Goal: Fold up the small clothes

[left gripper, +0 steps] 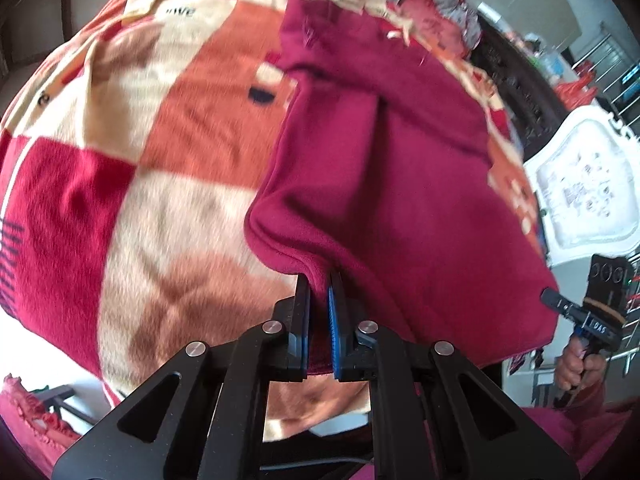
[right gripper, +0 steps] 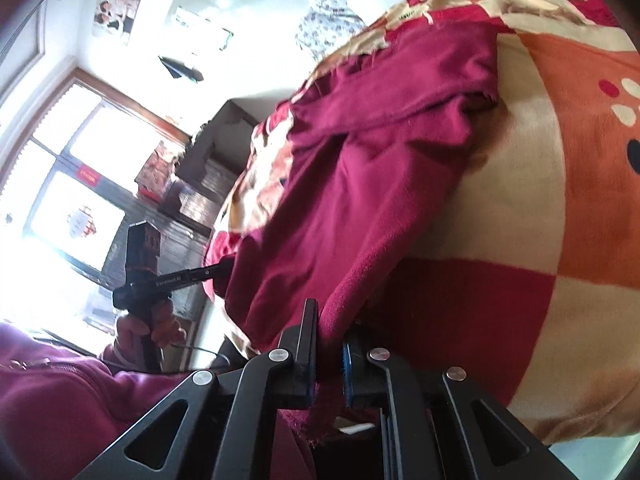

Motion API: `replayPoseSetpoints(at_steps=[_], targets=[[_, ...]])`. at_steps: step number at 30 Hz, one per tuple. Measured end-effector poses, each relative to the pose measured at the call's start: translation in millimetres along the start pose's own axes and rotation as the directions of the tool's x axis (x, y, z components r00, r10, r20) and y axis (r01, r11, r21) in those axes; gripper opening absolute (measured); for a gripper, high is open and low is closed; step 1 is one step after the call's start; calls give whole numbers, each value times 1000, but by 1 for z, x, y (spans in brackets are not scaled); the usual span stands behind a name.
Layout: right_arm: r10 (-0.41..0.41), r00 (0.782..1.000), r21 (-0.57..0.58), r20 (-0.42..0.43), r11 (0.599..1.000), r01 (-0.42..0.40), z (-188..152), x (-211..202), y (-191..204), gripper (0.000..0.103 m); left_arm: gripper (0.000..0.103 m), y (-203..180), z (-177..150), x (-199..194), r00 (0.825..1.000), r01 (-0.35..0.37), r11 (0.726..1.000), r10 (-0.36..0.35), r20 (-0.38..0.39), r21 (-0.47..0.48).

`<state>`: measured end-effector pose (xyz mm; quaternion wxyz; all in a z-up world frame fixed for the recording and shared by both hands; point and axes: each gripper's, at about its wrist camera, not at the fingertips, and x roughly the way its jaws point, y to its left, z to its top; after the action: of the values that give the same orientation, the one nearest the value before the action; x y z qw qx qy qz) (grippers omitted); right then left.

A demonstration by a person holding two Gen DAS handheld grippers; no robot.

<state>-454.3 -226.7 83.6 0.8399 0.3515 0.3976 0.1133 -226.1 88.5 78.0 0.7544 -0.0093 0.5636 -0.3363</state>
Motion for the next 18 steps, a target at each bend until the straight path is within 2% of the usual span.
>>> replayPoseSetpoints(at_steps=[9,18], targets=[[65,990,-38,126,997,-61,30,-21,14,8,6,-21,43,-17,988,54,998,-59,140,43],[40,961,-101,275,995,-13,80,-48,20,8,7,-33,92,-29,959,76,994,-93,266,73]])
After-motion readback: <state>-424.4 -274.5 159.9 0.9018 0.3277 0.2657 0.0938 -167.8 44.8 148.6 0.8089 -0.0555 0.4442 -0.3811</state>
